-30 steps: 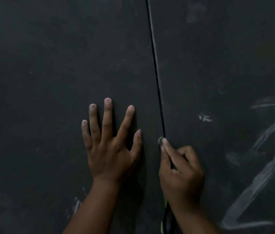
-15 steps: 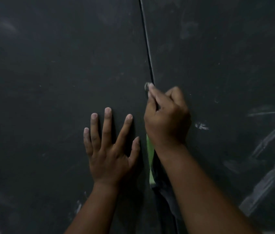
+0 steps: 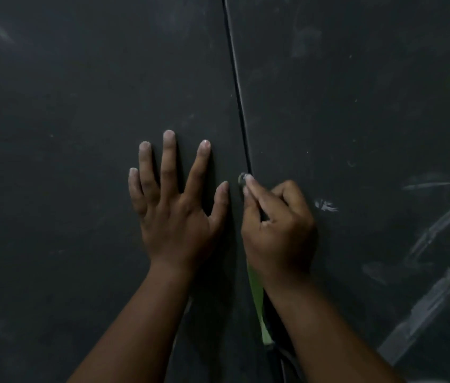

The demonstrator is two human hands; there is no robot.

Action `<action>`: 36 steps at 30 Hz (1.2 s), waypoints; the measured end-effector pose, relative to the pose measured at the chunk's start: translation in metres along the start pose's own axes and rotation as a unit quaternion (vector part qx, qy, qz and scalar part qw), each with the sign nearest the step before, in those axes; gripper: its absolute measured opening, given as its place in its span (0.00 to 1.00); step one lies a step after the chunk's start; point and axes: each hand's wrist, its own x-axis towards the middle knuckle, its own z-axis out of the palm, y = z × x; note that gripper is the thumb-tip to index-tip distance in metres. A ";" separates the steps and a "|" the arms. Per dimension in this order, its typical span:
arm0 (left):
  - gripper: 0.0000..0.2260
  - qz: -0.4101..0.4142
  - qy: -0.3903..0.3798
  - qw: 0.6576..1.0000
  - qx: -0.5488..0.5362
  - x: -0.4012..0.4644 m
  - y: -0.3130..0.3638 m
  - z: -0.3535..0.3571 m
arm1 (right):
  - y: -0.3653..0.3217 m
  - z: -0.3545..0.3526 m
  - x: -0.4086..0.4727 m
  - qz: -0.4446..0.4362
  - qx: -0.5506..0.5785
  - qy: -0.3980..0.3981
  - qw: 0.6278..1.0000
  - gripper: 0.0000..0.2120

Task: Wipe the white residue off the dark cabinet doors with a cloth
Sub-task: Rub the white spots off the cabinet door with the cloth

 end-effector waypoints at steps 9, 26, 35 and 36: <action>0.27 0.013 0.017 0.999 -0.024 -0.011 0.000 0.003 | 0.031 -0.021 -0.060 -0.016 -0.011 0.005 1.000 0.10; 0.25 0.012 0.019 1.000 -0.019 -0.034 0.026 0.016 | 0.054 -0.040 -0.078 0.027 0.022 -0.033 0.999 0.07; 0.20 -0.075 -0.063 0.977 -0.190 -0.100 0.070 -0.029 | 0.069 -0.120 -0.079 0.357 0.214 -0.143 0.898 0.12; 0.17 -0.094 -0.065 0.965 -0.237 -0.110 0.079 -0.037 | 0.066 -0.127 -0.075 0.375 0.231 -0.140 0.887 0.11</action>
